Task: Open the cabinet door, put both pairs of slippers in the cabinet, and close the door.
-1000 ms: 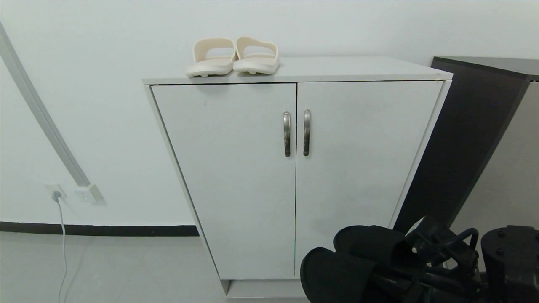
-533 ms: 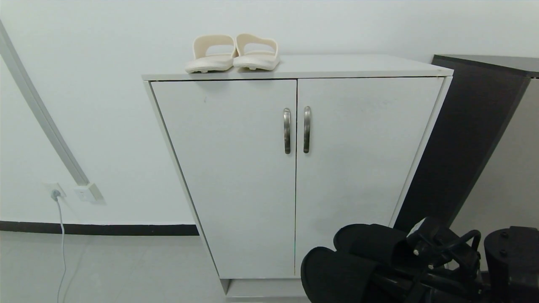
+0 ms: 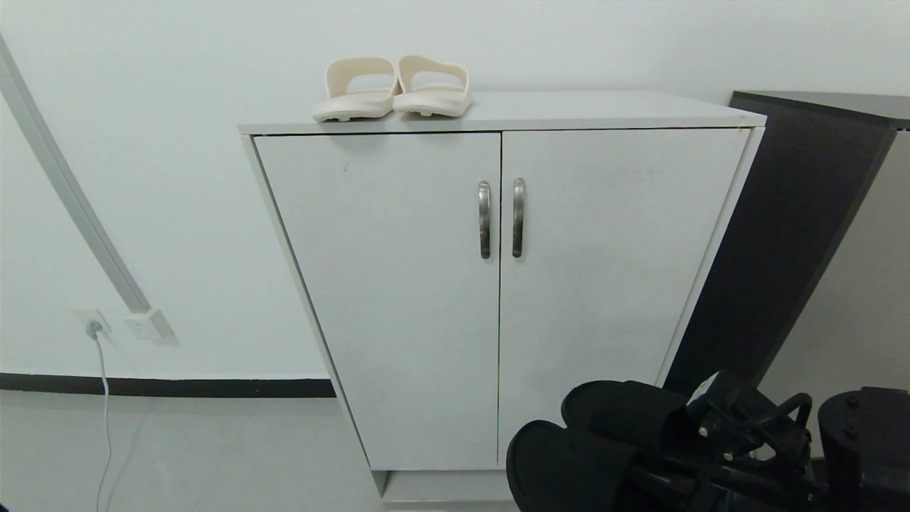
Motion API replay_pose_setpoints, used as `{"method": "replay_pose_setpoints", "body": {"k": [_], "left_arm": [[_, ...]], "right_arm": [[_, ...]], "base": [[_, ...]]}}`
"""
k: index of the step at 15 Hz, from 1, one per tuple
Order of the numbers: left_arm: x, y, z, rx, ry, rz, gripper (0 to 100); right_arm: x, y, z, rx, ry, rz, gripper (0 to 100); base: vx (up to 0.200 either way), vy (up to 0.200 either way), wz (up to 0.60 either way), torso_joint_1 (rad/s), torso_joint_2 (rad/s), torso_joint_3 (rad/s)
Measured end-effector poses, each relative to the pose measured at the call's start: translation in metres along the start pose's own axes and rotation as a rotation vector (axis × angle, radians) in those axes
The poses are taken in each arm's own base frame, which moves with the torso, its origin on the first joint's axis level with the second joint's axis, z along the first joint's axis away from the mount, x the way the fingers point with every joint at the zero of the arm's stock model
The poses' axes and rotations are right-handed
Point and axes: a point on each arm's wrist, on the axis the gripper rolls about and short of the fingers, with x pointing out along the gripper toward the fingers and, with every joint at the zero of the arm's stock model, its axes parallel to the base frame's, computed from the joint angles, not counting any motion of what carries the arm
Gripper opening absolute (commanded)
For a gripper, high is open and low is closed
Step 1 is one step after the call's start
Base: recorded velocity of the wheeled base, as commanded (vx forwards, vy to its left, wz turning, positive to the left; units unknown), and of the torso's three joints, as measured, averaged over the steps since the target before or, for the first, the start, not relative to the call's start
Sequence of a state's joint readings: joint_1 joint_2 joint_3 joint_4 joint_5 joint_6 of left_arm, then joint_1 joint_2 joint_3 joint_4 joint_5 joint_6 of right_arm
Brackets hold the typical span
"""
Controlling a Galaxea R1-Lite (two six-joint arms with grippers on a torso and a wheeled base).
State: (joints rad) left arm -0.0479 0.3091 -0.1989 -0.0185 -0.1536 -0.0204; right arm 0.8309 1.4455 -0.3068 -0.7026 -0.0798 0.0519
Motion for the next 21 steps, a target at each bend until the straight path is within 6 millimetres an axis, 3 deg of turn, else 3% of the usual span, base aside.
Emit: {"method": "replay_pose_setpoints", "body": {"k": [8, 14, 21], "left_arm": [[0.077, 0.004, 0.041, -0.016, 0.015, -0.203, 100], [0.128, -0.008, 0.066, -0.034, 0.066, -0.324, 100], [0.175, -0.06, 0.098, -0.173, 0.106, -0.583, 100]], "right_arm": [[0.0, 0.0, 0.0, -0.002, 0.002, 0.009, 0], [0.001, 0.001, 0.0, -0.001, 0.001, 0.019, 0], [0.005, 0.002, 0.0, -0.001, -0.004, 0.024, 0]], "base": [[0.0, 0.0, 0.0, 0.0, 0.0, 0.0], [0.0, 0.0, 0.0, 0.0, 0.0, 0.0], [0.0, 0.0, 0.0, 0.0, 0.0, 0.0]]}}
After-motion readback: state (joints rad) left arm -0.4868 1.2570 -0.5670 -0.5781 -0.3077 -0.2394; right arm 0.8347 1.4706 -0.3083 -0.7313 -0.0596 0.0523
